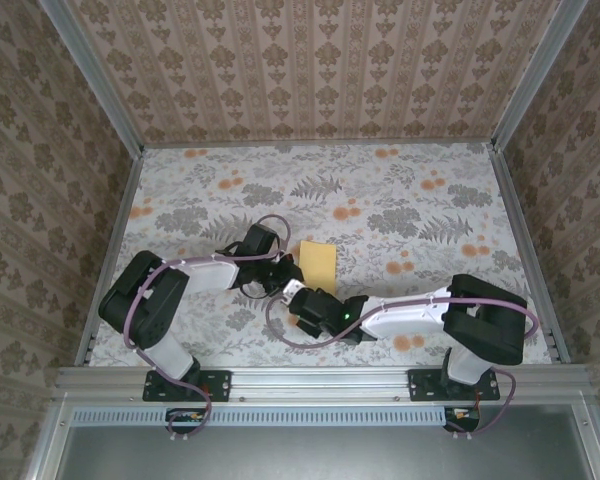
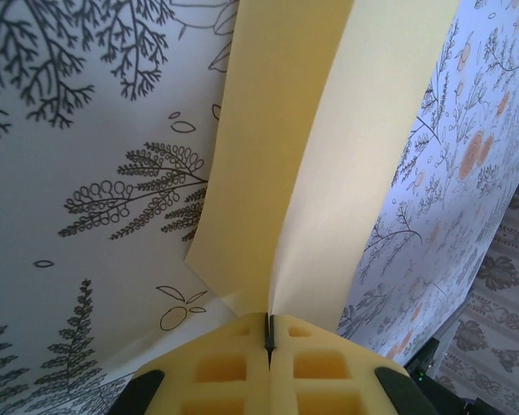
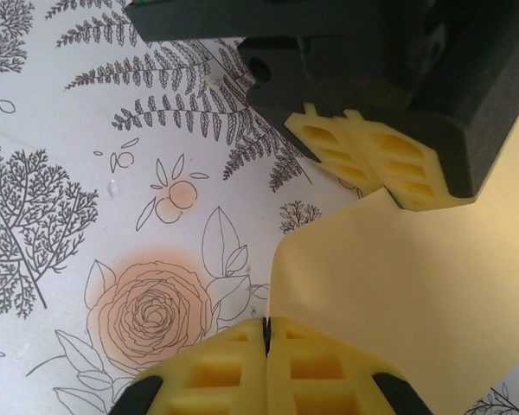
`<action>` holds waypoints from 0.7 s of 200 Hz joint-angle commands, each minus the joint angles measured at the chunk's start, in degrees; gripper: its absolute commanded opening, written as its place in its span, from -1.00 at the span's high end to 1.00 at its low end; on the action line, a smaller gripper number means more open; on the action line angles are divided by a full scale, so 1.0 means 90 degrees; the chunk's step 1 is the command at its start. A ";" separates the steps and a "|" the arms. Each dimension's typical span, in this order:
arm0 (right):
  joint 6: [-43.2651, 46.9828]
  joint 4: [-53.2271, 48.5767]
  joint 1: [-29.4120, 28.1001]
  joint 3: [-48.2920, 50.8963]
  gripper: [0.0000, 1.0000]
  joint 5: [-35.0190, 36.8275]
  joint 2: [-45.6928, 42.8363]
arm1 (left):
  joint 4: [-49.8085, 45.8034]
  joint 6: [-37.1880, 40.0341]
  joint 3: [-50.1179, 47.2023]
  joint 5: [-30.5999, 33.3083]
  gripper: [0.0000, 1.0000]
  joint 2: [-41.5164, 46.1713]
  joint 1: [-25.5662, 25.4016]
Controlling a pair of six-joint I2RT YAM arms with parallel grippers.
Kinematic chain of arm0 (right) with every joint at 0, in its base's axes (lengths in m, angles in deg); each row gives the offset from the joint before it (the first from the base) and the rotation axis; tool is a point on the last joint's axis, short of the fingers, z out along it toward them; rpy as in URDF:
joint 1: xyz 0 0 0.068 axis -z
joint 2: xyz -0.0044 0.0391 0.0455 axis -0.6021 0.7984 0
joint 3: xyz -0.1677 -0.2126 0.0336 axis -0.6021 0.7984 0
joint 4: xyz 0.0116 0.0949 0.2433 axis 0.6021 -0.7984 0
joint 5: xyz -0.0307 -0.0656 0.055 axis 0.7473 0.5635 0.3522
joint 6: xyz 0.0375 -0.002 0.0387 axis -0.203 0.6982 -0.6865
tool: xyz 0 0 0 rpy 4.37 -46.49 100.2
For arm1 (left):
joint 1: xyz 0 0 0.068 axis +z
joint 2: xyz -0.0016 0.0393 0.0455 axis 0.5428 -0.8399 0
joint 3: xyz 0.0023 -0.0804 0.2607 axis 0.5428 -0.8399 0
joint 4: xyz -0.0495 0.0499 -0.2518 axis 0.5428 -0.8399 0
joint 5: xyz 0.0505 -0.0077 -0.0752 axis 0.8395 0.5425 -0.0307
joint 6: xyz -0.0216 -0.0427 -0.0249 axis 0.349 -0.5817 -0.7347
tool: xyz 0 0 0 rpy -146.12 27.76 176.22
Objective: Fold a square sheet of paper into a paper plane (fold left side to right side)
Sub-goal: Third fold the triangle at the center of the table.
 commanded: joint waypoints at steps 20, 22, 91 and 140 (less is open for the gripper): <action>-0.0049 -0.0024 0.0146 0.0008 1.00 -0.0478 -0.0255 | -0.0438 0.0254 0.0105 -0.0039 0.78 0.0146 -0.0025; -0.0046 -0.0026 0.0155 0.0016 1.00 -0.0504 -0.0256 | -0.0455 0.0272 0.0114 -0.0039 0.77 0.0161 -0.0022; -0.0222 -0.0041 0.0531 0.0144 1.00 -0.1478 -0.0415 | -0.1564 0.1169 0.0253 -0.0022 0.11 0.0936 0.0497; -0.0371 0.0022 0.0799 0.0243 1.00 -0.2023 -0.0534 | -0.1968 0.1988 0.0769 -0.0268 0.23 0.1063 0.0924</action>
